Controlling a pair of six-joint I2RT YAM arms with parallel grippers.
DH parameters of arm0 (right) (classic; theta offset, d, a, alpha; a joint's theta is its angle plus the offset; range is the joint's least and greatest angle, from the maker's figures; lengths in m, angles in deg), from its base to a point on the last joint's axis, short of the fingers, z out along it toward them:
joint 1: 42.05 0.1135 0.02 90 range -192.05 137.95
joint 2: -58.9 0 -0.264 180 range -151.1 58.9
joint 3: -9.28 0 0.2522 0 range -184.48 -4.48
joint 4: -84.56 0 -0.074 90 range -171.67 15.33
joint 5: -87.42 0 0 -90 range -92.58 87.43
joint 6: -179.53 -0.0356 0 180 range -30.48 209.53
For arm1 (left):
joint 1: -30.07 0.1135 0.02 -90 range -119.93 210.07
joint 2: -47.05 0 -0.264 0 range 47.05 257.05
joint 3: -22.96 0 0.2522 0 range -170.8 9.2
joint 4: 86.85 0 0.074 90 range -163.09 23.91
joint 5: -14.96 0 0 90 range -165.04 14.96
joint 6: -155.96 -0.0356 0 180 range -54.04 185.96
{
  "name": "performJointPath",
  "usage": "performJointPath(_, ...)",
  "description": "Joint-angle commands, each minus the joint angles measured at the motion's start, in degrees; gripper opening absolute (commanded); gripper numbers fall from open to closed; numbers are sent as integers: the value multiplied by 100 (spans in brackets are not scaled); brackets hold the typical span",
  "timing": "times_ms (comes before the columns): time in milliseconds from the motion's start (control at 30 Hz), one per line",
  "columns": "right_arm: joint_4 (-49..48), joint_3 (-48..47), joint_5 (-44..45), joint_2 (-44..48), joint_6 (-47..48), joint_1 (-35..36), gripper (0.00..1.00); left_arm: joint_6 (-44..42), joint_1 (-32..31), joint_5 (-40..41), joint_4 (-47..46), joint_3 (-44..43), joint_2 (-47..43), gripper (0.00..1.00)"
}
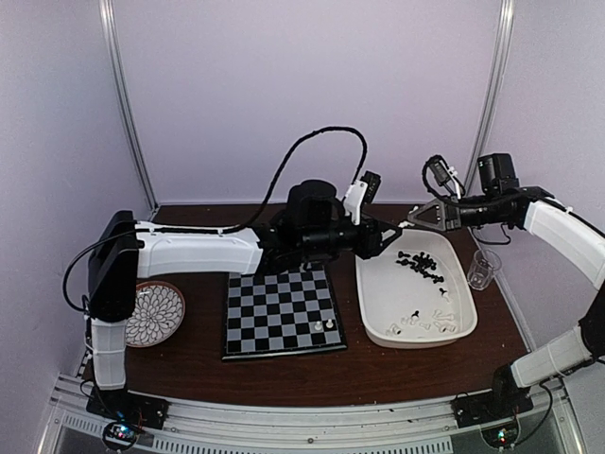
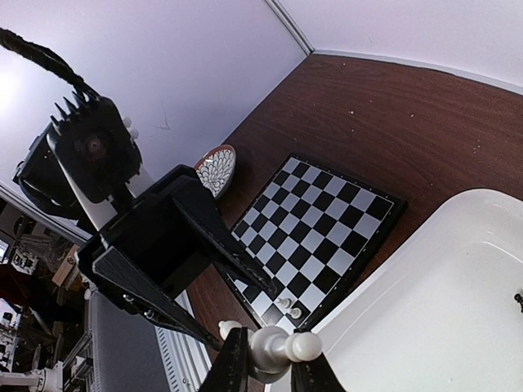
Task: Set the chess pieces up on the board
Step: Pass from the right arm to the left
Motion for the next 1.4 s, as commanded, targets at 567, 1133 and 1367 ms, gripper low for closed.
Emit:
performJointPath(567,-201,163,-163,165,-133,13,14,232,74,-492,-295,-648,424,4)
performJointPath(1133,-362,229,-246,220,-435,-307,35,136,270,-1333,-400,-160,216,0)
performJointPath(1367,-491,384,-333,280,-453,-394,19,209,320,-1859,-751,181,105,0)
